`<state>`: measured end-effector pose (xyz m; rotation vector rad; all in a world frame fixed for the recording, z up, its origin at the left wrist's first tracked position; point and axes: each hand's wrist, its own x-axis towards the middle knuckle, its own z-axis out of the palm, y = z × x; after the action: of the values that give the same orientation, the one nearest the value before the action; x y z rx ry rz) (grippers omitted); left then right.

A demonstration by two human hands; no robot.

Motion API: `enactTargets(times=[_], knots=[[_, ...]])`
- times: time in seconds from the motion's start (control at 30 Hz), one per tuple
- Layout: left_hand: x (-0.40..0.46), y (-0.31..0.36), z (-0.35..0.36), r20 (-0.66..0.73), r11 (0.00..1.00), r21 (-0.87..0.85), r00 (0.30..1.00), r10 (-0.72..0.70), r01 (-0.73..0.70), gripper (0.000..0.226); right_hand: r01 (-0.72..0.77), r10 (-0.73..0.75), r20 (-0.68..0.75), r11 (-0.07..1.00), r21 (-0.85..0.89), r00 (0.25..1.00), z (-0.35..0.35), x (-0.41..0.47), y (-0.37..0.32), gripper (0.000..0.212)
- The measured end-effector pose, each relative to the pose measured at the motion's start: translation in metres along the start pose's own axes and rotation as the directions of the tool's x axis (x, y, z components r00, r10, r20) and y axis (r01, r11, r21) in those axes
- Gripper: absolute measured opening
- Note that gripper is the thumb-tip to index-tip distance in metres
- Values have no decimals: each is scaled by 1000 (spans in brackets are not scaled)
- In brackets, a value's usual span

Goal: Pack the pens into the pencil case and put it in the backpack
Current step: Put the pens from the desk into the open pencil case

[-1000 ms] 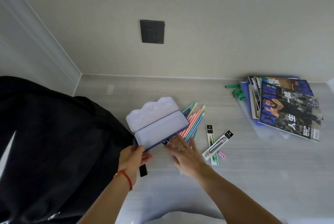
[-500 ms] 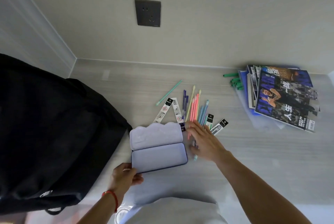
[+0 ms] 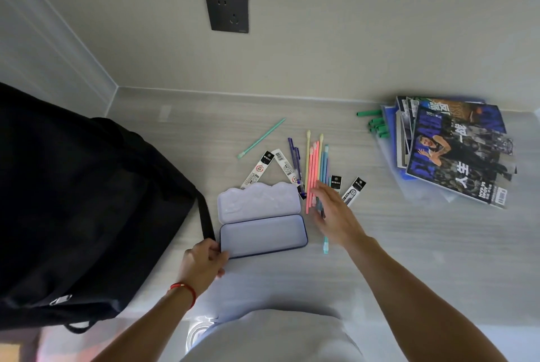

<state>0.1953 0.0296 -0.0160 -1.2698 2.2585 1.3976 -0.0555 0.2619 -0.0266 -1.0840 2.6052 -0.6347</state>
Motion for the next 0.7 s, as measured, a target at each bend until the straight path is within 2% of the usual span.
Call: enactTargets(times=[0.13,0.2,0.27,0.47,0.7], knots=[[1,8,1,-88,998,57,995,43,-38,15,-291,278,-134,953,-88,951,-1,-2,-1,20],[3,11,-1,-165,995,77,984,67,-55,14,-481,478,-63,874,-63,876,-1,1,-5,24],[5,14,-5,-196,991,92,974,110,-93,14,-571,575,31,817,-78,818,0,4,-8,35],[7,37,-6,-128,976,103,971,203,-190,23,-690,693,34,720,-79,720,3,14,-17,46],[0,44,0,-94,964,93,962,258,-249,29,-603,617,67,783,-153,784,0,14,-26,33]])
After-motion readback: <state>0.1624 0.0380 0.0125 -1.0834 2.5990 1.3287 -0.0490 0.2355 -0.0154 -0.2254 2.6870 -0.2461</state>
